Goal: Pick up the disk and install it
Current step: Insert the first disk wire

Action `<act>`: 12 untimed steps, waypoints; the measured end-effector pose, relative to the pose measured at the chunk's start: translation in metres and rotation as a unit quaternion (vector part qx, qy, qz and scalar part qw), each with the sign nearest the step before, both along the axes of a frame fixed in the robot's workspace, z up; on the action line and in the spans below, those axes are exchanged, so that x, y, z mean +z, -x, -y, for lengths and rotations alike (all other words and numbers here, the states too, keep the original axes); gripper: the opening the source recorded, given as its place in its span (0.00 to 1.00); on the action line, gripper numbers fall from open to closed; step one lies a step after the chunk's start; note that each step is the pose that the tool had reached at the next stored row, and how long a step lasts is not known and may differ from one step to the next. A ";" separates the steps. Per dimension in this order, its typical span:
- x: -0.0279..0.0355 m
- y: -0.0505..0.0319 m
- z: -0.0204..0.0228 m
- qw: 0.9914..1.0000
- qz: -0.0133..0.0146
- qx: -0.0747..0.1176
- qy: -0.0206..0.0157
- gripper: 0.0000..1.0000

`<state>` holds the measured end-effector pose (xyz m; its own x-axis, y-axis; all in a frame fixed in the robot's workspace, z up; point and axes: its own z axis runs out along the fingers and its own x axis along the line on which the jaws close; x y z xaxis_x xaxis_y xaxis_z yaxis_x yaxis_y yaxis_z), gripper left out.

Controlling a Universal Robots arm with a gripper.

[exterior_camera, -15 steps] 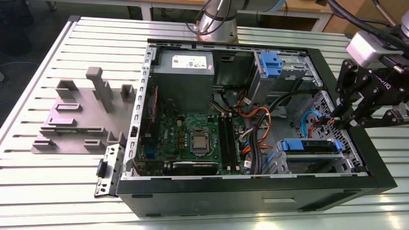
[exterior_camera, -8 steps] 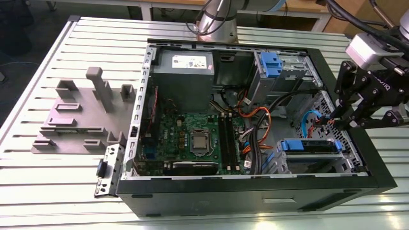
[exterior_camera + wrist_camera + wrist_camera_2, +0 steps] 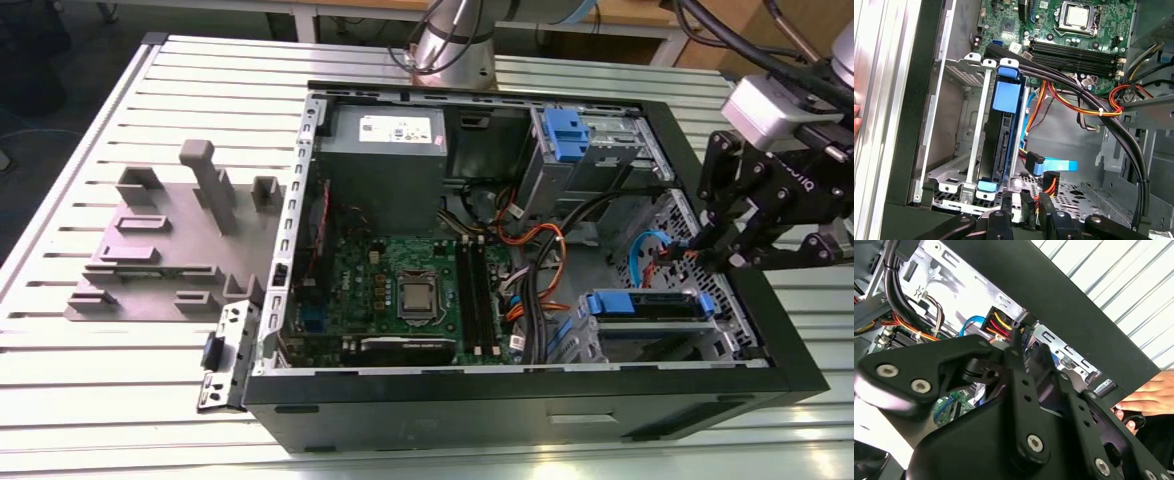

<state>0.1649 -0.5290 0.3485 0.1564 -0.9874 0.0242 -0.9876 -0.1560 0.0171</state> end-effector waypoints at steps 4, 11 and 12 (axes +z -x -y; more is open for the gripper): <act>-0.0001 0.0000 0.0000 1.000 0.000 0.002 0.001 0.21; 0.0000 0.0016 -0.0001 1.000 0.000 0.003 0.004 0.18; -0.0001 0.0024 0.0000 1.000 0.000 0.003 0.004 0.18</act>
